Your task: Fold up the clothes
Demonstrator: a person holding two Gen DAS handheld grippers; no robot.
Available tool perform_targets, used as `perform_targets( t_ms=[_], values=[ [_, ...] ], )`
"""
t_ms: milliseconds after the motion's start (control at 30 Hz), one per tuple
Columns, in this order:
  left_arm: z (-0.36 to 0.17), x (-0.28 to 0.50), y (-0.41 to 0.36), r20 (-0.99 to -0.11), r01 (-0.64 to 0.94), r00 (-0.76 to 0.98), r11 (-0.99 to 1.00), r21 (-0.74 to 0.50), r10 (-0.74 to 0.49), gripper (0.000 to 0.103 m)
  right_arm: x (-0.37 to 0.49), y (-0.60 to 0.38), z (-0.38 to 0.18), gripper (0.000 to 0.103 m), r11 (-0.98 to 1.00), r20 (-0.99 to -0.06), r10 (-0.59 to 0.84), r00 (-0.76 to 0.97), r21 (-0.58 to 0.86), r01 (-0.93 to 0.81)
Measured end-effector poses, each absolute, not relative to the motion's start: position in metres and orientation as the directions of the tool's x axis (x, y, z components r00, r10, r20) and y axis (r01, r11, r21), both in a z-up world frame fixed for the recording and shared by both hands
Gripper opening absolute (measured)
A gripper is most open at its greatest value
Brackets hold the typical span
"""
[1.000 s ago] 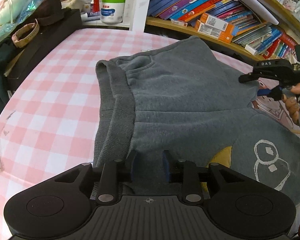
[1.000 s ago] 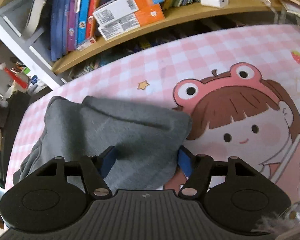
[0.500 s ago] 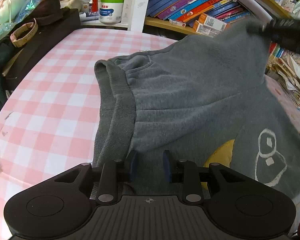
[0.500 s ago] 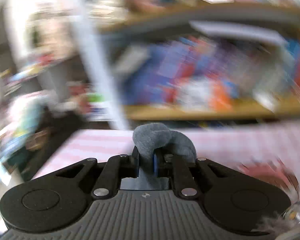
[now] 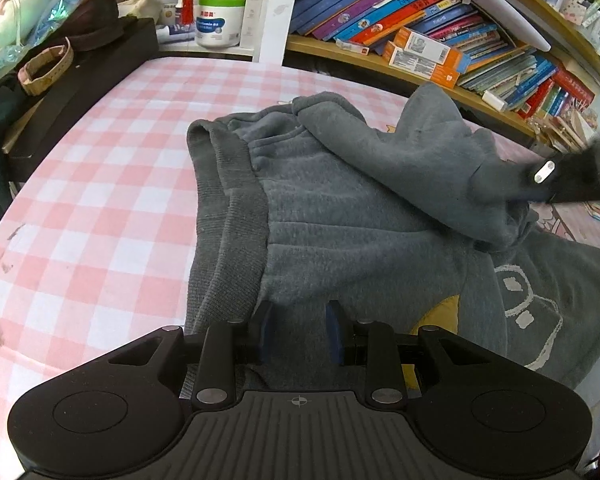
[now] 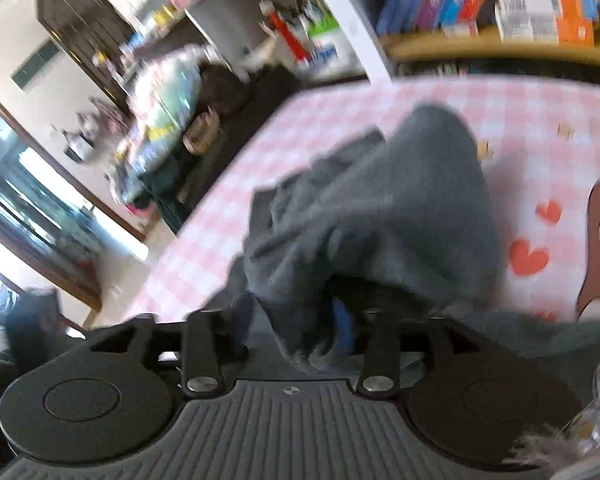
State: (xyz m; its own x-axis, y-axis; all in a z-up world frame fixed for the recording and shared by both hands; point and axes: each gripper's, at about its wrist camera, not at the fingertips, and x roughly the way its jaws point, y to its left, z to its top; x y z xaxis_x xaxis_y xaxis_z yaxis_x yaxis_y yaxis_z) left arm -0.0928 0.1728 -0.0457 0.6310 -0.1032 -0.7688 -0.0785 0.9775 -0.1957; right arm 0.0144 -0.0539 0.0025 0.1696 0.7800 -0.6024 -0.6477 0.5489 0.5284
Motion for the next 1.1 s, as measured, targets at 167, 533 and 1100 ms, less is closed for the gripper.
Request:
perform_targets(
  t_ms=[167,533,1100],
  values=[
    [-0.046,-0.092,0.173,-0.768,-0.076,0.632,0.977,-0.197,-0.106,0.029,0.044,-0.093,0.024,0.061,0.645,-0.559,0.755,0.342,0.539,-0.542],
    [-0.047,-0.095,0.173,-0.764,-0.067,0.637,0.980,-0.190,-0.105,0.029,0.096,-0.071,-0.042,0.046,0.757,-0.723,0.652,0.228,0.640,-0.131],
    [-0.047,-0.096,0.174,-0.763,-0.078,0.639,0.978,-0.191,-0.098,0.029,0.042,-0.132,0.095,0.009,0.816,-0.352,0.554,0.755,0.407,-0.410]
  ],
)
